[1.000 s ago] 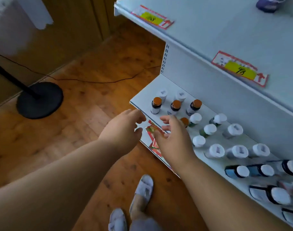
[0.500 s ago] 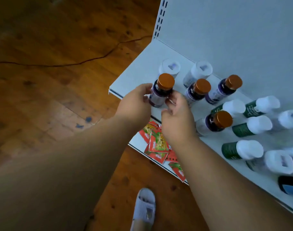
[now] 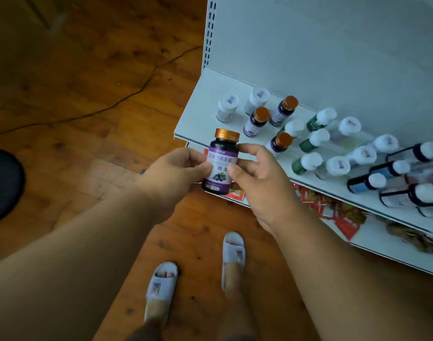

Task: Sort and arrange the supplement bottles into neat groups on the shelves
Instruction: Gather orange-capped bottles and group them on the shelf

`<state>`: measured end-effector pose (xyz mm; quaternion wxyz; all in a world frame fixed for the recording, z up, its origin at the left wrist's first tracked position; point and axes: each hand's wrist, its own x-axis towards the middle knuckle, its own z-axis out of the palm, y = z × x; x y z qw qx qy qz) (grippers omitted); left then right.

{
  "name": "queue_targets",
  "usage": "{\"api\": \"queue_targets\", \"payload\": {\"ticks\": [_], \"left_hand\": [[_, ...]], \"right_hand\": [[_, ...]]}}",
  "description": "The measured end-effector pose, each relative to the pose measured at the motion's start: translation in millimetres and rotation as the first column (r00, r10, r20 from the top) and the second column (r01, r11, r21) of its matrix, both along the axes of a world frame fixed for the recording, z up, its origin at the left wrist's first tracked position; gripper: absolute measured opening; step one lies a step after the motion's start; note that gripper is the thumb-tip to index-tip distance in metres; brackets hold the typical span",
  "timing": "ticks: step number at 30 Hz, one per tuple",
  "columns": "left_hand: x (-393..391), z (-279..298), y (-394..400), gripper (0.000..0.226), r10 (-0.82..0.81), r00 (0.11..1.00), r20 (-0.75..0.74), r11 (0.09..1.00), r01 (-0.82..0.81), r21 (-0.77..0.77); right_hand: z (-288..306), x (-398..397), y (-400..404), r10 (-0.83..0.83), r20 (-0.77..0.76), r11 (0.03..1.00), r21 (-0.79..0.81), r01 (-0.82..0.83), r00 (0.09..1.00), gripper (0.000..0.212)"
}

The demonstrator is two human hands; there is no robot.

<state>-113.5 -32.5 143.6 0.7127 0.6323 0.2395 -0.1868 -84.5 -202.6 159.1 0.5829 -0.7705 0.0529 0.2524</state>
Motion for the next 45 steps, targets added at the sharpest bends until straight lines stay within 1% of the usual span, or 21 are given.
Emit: {"api": "queue_targets", "payload": {"ticks": [1,3,4,8,12,15,21,23,26,28,31,34,36,37,40,42,45], "left_hand": [[-10.8,23.3,2.2,0.016,-0.039,0.999,0.007,0.999,0.039,-0.014],[-28.4,72.1,4.2,0.029,-0.120,0.992,0.035,0.993,0.121,-0.016],[-35.3,95.9,3.2,0.030,-0.156,0.986,0.056,0.988,0.156,-0.008],[-57.2,173.6,-14.3,0.022,-0.257,0.960,0.108,0.965,0.250,0.074],[-64.5,225.0,-41.3,0.019,-0.355,0.920,0.168,0.930,0.328,0.167],[-58.7,250.3,-64.0,0.016,-0.377,0.901,0.216,0.909,0.314,0.274],[-29.5,286.4,-115.0,0.017,-0.322,0.887,0.332,0.918,0.206,0.339],[-12.2,293.7,-124.1,0.017,-0.315,0.879,0.358,0.904,0.163,0.395],[30.4,304.3,-130.2,0.018,-0.401,0.834,0.379,0.810,0.130,0.571],[71.3,308.3,-136.0,0.018,-0.465,0.802,0.375,0.759,0.143,0.635],[132.5,307.8,-149.7,0.025,-0.528,0.760,0.378,0.687,0.121,0.716],[182.5,301.5,-166.6,0.029,-0.501,0.780,0.375,0.678,0.085,0.730],[207.7,296.3,-177.2,0.028,-0.484,0.800,0.355,0.671,0.079,0.737],[219.4,292.0,-181.6,0.027,-0.488,0.803,0.342,0.651,0.074,0.755],[249.8,279.1,-189.1,0.027,-0.506,0.815,0.284,0.546,0.047,0.836],[266.4,272.9,-193.6,0.027,-0.475,0.838,0.268,0.514,0.017,0.858],[286.3,265.5,-202.6,0.023,-0.350,0.883,0.312,0.542,-0.081,0.836]], "right_hand": [[24.3,-12.9,-1.6,-0.016,-0.011,1.000,0.023,0.017,1.000,0.034],[69.7,-37.0,-6.2,-0.050,0.014,0.997,0.053,0.049,0.999,0.038],[90.4,-47.2,-8.8,-0.068,0.032,0.995,0.069,0.066,0.997,0.042],[160.9,-80.2,-29.5,-0.101,0.103,0.991,0.100,0.091,0.990,0.059],[209.8,-94.4,-57.6,-0.109,0.175,0.988,0.127,0.088,0.978,0.057],[235.7,-91.3,-79.4,-0.107,0.240,0.992,0.087,0.088,0.965,0.054],[280.2,-56.8,-124.1,-0.130,0.372,0.991,0.028,0.129,0.919,0.056],[287.6,-35.3,-131.5,-0.120,0.403,0.991,-0.001,0.132,0.907,0.058],[295.5,5.8,-135.1,-0.118,0.441,0.987,-0.050,0.155,0.890,0.058],[297.7,39.1,-138.0,-0.141,0.466,0.974,-0.092,0.207,0.874,0.058],[296.7,90.7,-140.6,-0.191,0.512,0.947,-0.129,0.295,0.838,0.060],[289.3,136.7,-140.5,-0.190,0.573,0.905,-0.213,0.369,0.797,0.058],[281.0,164.1,-143.7,-0.194,0.578,0.888,-0.239,0.392,0.793,0.056],[275.4,177.1,-146.3,-0.191,0.570,0.886,-0.250,0.390,0.799,0.055],[255.3,211.6,-151.7,-0.138,0.573,0.883,-0.299,0.363,0.808,0.046],[244.1,231.7,-154.4,-0.110,0.592,0.885,-0.307,0.350,0.798,0.037],[233.2,258.7,-158.4,-0.080,0.627,0.879,-0.322,0.351,0.775,0.034]]}}
